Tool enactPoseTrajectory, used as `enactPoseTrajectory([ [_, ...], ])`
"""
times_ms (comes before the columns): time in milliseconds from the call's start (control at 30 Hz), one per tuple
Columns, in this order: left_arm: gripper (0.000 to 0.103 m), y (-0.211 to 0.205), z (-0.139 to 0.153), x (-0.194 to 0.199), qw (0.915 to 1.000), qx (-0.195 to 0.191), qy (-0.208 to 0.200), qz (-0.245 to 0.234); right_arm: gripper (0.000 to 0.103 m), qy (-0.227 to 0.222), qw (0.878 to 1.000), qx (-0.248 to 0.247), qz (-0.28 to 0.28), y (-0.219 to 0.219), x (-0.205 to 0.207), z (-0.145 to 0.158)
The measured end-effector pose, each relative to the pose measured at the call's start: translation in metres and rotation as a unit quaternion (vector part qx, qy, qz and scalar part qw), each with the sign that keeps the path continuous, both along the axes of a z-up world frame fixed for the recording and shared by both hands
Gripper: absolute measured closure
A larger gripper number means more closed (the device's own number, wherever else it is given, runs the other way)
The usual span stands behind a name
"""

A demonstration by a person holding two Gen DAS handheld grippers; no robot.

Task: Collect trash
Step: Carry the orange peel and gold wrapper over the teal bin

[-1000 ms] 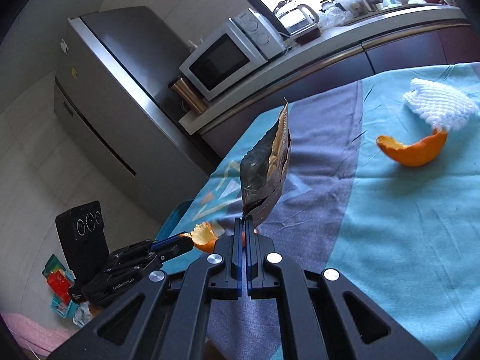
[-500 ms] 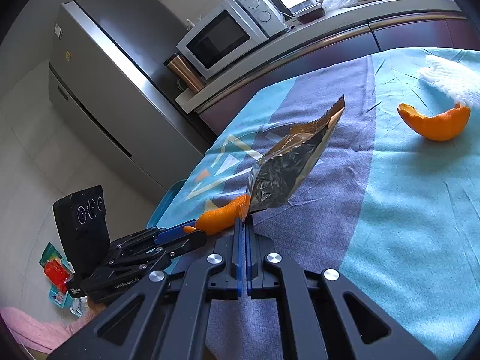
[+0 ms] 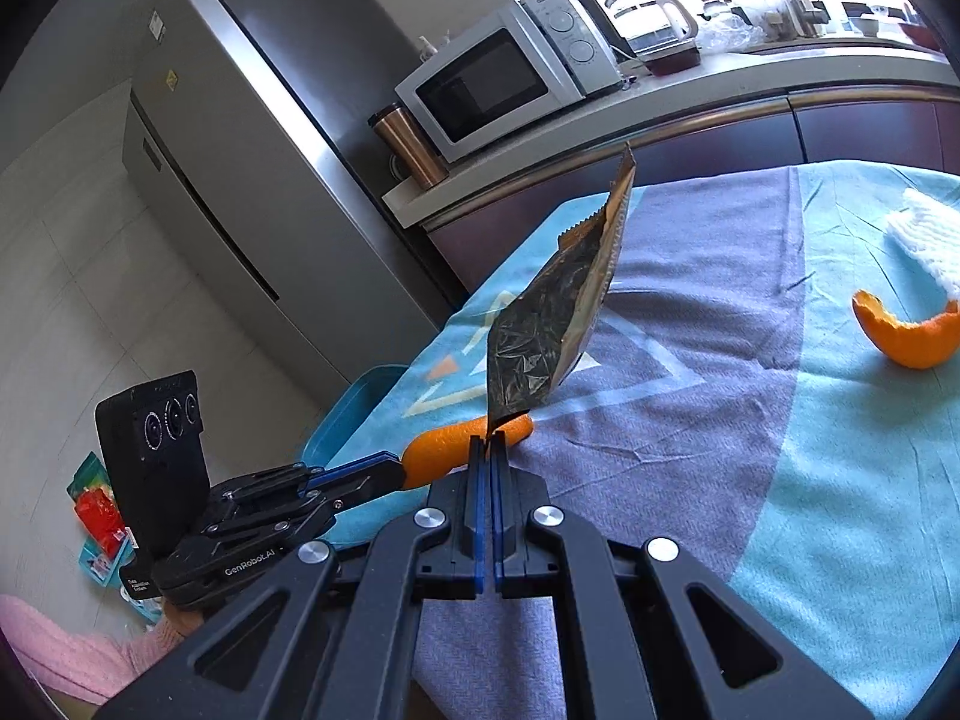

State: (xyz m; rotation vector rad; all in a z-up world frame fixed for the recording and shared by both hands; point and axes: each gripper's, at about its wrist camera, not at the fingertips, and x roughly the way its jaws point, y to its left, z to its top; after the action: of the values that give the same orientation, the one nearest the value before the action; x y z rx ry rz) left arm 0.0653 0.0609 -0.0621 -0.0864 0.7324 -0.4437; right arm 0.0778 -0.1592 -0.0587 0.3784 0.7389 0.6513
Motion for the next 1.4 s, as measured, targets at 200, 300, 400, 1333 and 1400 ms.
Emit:
enactPoseTrajectory([
  [200,0.094,0.029,0.015,-0.014,0.9994,-0.003,-0.018,0.029,0.102,-0.014,0.999,-0.003,0.031,0.022,0.005,0.009],
  [300,0.095,0.044,0.022,-0.021,0.9987,-0.004,-0.026,0.045,0.102,-0.019,0.999,-0.004,0.049,0.035,0.008,0.012],
  [400,0.095,0.059,0.028,-0.027,0.9975,-0.006,-0.034,0.062,0.102,-0.022,0.997,-0.005,0.067,0.049,0.012,0.016],
  [1333,0.095,0.212,0.055,-0.032,0.9681,0.017,-0.07,0.24,0.102,-0.008,0.973,-0.046,0.225,0.199,0.047,0.01],
  [1400,0.095,0.217,0.051,-0.029,0.9675,0.018,-0.065,0.244,0.102,-0.004,0.972,-0.046,0.229,0.203,0.047,0.008],
])
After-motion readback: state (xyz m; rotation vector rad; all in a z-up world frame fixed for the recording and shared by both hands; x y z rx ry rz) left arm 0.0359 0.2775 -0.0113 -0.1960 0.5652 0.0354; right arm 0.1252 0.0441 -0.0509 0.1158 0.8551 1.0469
